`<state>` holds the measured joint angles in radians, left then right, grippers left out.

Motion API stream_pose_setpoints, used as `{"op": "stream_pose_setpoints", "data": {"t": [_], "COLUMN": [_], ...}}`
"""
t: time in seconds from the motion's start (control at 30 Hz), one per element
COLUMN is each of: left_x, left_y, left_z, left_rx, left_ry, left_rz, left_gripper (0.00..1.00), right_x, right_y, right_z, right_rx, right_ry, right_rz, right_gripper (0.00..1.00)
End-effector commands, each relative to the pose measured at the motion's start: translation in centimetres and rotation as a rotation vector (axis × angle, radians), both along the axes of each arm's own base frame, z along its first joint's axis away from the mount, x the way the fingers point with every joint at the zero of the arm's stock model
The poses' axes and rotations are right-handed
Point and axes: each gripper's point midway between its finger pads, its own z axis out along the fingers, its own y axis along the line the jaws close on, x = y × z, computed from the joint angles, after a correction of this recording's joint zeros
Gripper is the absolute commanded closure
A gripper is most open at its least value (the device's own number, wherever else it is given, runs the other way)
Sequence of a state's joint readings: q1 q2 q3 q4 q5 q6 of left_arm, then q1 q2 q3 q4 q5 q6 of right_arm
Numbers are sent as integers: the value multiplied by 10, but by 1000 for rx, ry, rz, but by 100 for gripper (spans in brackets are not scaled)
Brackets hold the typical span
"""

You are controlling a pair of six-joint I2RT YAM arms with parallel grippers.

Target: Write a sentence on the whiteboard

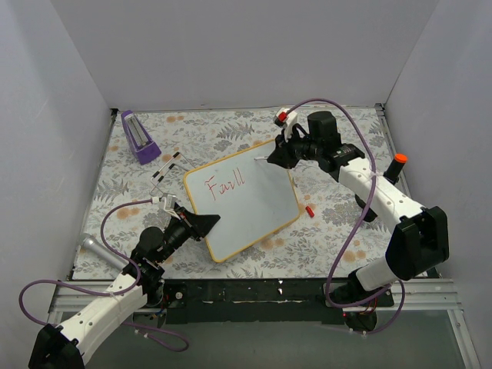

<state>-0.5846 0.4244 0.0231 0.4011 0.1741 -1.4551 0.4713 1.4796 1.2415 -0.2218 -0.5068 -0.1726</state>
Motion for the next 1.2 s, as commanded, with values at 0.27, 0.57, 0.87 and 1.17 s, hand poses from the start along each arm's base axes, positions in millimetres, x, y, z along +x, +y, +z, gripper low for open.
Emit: {"op": "stream_pose_setpoints", "data": {"t": [0.27, 0.57, 0.87, 1.17], "left_x": [-4, -4, -5, -4], "left_y": [-1, 0, 0, 0], "left_z": [50, 51, 51, 52], "left_rx": [-83, -87, -86, -86], "left_ry": [-163, -165, -168, -167], "left_rz": [-16, -13, -15, -15], "left_gripper": [100, 100, 100, 100], "right_x": [-14, -28, -56, -79], "right_y": [13, 0, -10, 11], "right_z": [14, -1, -21, -19], "right_rx": [22, -30, -67, -62], "right_ry": [-42, -31, 18, 25], "right_rz": [87, 87, 136, 220], "right_gripper": [99, 99, 99, 99]}}
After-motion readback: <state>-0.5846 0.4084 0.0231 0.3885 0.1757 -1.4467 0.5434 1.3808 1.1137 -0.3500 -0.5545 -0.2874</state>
